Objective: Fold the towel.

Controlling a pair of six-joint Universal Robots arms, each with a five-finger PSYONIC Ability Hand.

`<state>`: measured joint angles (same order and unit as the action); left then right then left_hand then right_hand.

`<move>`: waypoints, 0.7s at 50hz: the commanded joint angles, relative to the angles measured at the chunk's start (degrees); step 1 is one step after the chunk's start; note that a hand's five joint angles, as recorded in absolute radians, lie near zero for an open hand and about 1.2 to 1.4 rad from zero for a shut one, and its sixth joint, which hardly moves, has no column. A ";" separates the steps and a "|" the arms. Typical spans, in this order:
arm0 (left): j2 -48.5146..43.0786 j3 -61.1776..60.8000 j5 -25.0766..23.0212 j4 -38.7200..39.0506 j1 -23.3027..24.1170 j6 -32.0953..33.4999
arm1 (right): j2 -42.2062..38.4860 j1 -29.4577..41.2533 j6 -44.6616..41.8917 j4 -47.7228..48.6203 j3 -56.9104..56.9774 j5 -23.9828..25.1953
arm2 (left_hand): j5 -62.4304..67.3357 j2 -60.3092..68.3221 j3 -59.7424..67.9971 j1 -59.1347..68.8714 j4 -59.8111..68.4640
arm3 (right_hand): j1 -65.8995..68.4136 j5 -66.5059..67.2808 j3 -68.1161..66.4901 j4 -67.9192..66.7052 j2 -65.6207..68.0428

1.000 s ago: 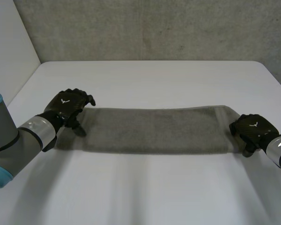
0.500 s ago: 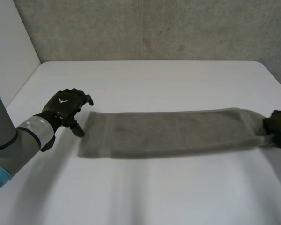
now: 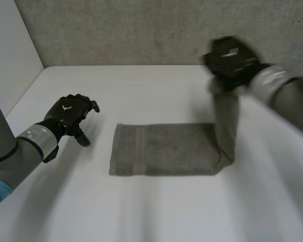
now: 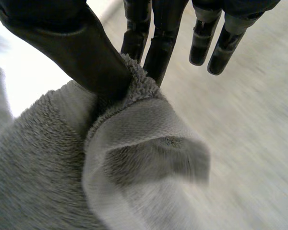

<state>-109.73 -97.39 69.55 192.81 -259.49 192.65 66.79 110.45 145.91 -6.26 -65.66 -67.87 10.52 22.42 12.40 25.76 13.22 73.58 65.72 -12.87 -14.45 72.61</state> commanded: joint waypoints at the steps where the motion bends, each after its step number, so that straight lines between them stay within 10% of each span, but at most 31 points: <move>1: 0.92 -0.08 0.15 0.20 -0.66 0.00 | -13.67 17.84 -0.80 2.30 6.23 -5.43 | -0.72 -2.62 -2.40 -5.96 -3.22 | 6.42 4.28 2.87 4.45 7.39; 10: 1.62 -0.43 0.15 0.37 -3.21 -0.09 | -27.22 26.03 -2.39 2.22 12.13 -7.80 | -0.72 -2.62 -2.40 -5.96 -3.22 | 6.42 4.28 2.87 4.45 7.39; 27: 1.36 -0.34 0.15 1.07 -3.65 -0.09 | -28.99 30.34 -2.30 2.31 11.70 -6.84 | -1.05 -2.96 -2.40 -6.29 -3.22 | 6.42 4.28 2.87 4.45 7.39; 29: 1.36 -0.43 0.15 1.16 -3.65 -0.09 | -29.17 30.43 -2.48 1.78 11.78 -7.54 | -1.05 -2.96 -2.40 -6.29 -3.22 | -11.68 -13.82 2.87 4.45 -10.72; 30: 1.45 -0.52 0.15 1.16 -3.65 -0.09 | -29.26 30.17 -2.22 1.61 11.44 -7.63 | -1.05 -2.96 -2.40 -6.29 -3.22 | -56.65 -58.79 2.87 4.45 -55.68; 35: 1.45 -0.78 0.15 1.16 -3.48 -0.09 | -27.77 29.56 -2.04 1.60 10.64 -8.86 | -1.05 -2.96 -2.40 -6.29 -3.22 | -63.58 -65.72 2.87 4.45 -62.61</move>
<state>-108.31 -97.86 69.71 193.85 -263.15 192.57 37.81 140.57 143.72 -4.43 -54.12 -75.32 10.29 22.34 12.40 25.76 13.22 44.67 35.71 -12.87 -14.44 45.12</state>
